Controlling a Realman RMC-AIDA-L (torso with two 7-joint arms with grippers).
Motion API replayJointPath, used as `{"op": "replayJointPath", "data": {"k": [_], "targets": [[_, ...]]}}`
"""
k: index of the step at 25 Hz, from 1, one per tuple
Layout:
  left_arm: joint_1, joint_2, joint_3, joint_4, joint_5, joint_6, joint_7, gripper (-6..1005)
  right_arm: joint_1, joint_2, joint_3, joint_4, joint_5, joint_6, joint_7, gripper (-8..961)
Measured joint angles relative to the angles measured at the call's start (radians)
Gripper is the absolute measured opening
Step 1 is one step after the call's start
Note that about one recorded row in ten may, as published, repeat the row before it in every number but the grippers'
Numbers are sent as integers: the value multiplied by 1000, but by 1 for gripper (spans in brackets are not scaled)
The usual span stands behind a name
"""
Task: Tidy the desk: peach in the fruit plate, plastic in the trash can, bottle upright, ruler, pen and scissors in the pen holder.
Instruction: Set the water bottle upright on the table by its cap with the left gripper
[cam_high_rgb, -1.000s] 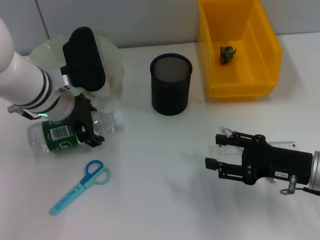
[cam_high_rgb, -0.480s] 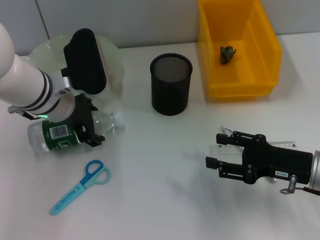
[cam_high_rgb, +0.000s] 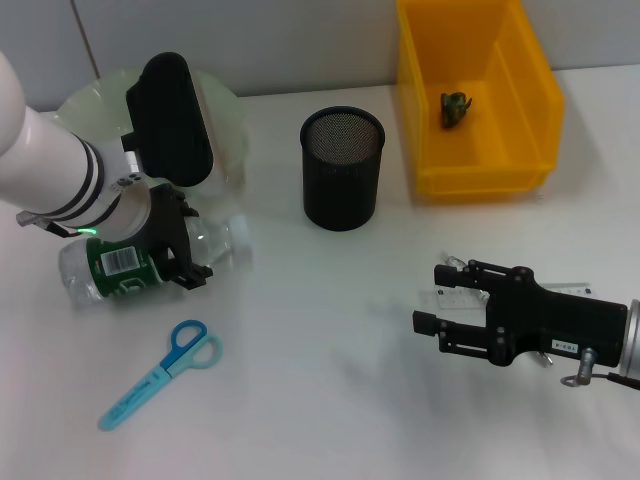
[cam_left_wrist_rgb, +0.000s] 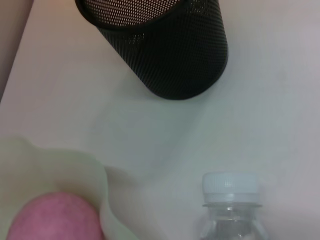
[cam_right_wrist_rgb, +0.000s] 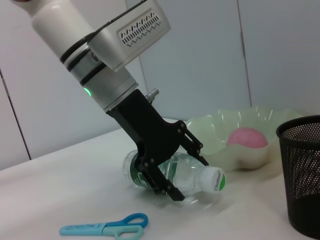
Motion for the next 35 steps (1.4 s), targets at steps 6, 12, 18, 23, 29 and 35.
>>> {"op": "replayJointPath", "data": {"k": [6,12,18,23,29,35], "targets": [[6,0,1,11,-23,5,-2,753,0,1,0,0,0,-1,2,702],[42,4,3,63,-90,9,8,753,3,1,0,0,0,-2,10,702],[80,7,1,108,-140,9,32,753,6,0,0,0,-1,-3,11,701],[105,7,-7,124,-182,2,64,753,9,1,0,0,-3,-4,12,701],[119,9,-23,125,-225,1,95,753,9,1,0,0,-4,-5,12,700],[134,9,-63,129,-275,0,123,753,11,0,0,0,-4,-7,12,699]]}}
